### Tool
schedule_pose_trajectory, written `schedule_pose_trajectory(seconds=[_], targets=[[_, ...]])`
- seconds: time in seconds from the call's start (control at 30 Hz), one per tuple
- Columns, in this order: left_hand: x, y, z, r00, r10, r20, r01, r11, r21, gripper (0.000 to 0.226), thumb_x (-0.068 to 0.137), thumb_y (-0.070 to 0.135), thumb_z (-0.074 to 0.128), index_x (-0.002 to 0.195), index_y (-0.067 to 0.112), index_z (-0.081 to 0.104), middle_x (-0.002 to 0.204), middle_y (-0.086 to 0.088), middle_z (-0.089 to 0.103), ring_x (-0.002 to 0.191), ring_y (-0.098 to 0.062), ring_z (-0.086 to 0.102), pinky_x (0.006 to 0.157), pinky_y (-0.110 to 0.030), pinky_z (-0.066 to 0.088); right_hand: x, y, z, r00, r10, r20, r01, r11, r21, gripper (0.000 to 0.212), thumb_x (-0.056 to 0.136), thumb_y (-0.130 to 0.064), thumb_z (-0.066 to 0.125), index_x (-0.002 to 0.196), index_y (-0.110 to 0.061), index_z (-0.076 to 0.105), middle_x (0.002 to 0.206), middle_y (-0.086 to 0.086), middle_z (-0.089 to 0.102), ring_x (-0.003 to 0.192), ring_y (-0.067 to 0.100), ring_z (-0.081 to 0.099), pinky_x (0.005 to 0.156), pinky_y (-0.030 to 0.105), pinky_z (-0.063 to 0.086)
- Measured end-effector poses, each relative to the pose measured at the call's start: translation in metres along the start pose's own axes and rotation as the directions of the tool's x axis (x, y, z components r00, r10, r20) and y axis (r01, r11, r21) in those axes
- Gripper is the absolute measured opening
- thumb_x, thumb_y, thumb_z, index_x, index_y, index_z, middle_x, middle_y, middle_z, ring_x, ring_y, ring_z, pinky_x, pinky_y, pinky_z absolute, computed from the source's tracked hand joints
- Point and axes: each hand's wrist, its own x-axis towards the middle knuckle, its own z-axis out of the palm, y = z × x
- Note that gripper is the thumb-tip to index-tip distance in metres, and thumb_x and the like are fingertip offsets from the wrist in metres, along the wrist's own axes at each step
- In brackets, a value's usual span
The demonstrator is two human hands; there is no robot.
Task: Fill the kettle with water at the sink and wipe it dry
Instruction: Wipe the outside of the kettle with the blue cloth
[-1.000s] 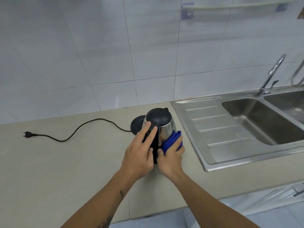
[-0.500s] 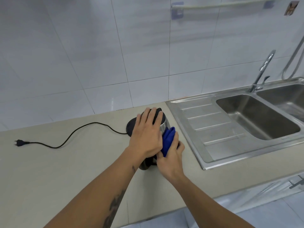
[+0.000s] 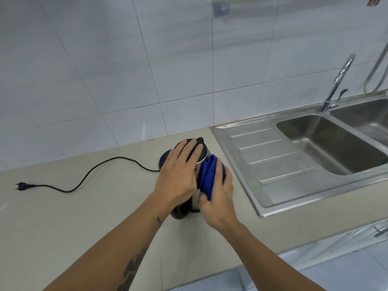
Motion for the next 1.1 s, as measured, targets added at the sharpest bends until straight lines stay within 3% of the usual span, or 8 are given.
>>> schedule_pose_trajectory(seconds=[0.13, 0.27, 0.43, 0.53, 0.7, 0.83, 0.97, 1.1], targets=[[0.001, -0.001, 0.001, 0.998, -0.002, -0.058, -0.001, 0.998, -0.055, 0.063, 0.086, 0.018, 0.025, 0.144, 0.008, 0.048, 0.150, -0.008, 0.046, 0.143, -0.029, 0.035, 0.116, -0.044, 0.034, -0.002, 0.002, -0.002, 0.977, 0.166, 0.133, -0.171, 0.985, 0.021, 0.110, 0.080, -0.009, 0.060, 0.161, -0.026, -0.012, 0.164, 0.005, 0.003, 0.135, 0.037, 0.033, 0.115, 0.048, 0.035], [-0.001, -0.008, 0.006, 0.996, 0.009, -0.085, -0.017, 0.996, -0.090, 0.061, 0.086, 0.013, 0.029, 0.144, 0.009, 0.048, 0.151, -0.007, 0.046, 0.144, -0.028, 0.034, 0.115, -0.044, 0.034, 0.044, 0.009, -0.024, 0.955, 0.183, 0.234, -0.227, 0.957, 0.180, 0.091, 0.063, -0.012, 0.058, 0.146, -0.038, 0.031, 0.138, 0.010, 0.047, 0.114, 0.043, 0.058, 0.094, 0.060, 0.054], [0.000, -0.011, 0.009, 0.993, 0.032, -0.110, -0.045, 0.992, -0.121, 0.058, 0.087, 0.006, 0.041, 0.144, 0.009, 0.048, 0.151, -0.006, 0.046, 0.145, -0.026, 0.034, 0.115, -0.045, 0.034, 0.078, -0.011, -0.049, 0.963, 0.052, 0.263, -0.116, 0.965, 0.234, 0.085, 0.068, 0.004, 0.051, 0.139, -0.043, 0.046, 0.125, 0.008, 0.058, 0.100, 0.025, 0.060, 0.071, 0.030, 0.048], [0.002, -0.010, 0.010, 0.993, 0.015, -0.117, -0.031, 0.990, -0.141, 0.057, 0.088, 0.007, 0.041, 0.144, 0.010, 0.048, 0.152, -0.005, 0.045, 0.146, -0.025, 0.032, 0.116, -0.044, 0.032, 0.085, -0.013, -0.055, 0.937, 0.103, 0.335, -0.209, 0.932, 0.296, 0.077, 0.079, 0.014, 0.047, 0.133, -0.041, 0.049, 0.116, 0.006, 0.061, 0.085, 0.022, 0.060, 0.060, 0.027, 0.051], [0.000, -0.009, 0.013, 0.993, -0.035, -0.116, 0.013, 0.983, -0.182, 0.055, 0.091, 0.007, 0.040, 0.146, 0.012, 0.047, 0.154, -0.002, 0.042, 0.147, -0.022, 0.028, 0.118, -0.041, 0.029, 0.084, 0.002, -0.051, 0.851, 0.277, 0.446, -0.418, 0.872, 0.255, 0.075, 0.078, 0.013, 0.048, 0.138, -0.030, 0.043, 0.114, 0.018, 0.063, 0.086, 0.029, 0.063, 0.070, 0.039, 0.054], [-0.001, -0.007, 0.014, 0.989, -0.074, -0.130, 0.044, 0.975, -0.217, 0.055, 0.091, 0.007, 0.040, 0.145, 0.014, 0.048, 0.153, 0.000, 0.043, 0.147, -0.021, 0.029, 0.119, -0.038, 0.028, 0.044, 0.020, -0.016, 0.871, 0.377, 0.315, -0.473, 0.817, 0.329, 0.082, 0.063, 0.007, 0.055, 0.133, -0.032, 0.039, 0.125, 0.014, 0.059, 0.101, 0.031, 0.067, 0.065, 0.035, 0.060], [-0.001, -0.001, 0.014, 0.980, -0.130, -0.149, 0.088, 0.962, -0.259, 0.055, 0.089, 0.007, 0.039, 0.143, 0.013, 0.051, 0.151, -0.002, 0.045, 0.145, -0.024, 0.032, 0.119, -0.036, 0.026, 0.003, 0.021, 0.014, 0.925, 0.349, 0.149, -0.380, 0.861, 0.339, 0.094, 0.061, 0.002, 0.058, 0.147, -0.023, 0.028, 0.144, 0.006, 0.037, 0.132, 0.029, 0.043, 0.097, 0.051, 0.056], [0.000, 0.004, 0.013, 0.975, -0.181, -0.125, 0.133, 0.937, -0.323, 0.055, 0.089, 0.010, 0.037, 0.142, 0.012, 0.052, 0.151, -0.001, 0.045, 0.145, -0.024, 0.031, 0.120, -0.033, 0.022, -0.030, -0.007, 0.027, 0.901, 0.381, 0.207, -0.433, 0.818, 0.380, 0.106, 0.082, 0.003, 0.064, 0.160, -0.023, -0.002, 0.150, 0.007, 0.012, 0.123, 0.016, 0.031, 0.110, 0.043, 0.046]])
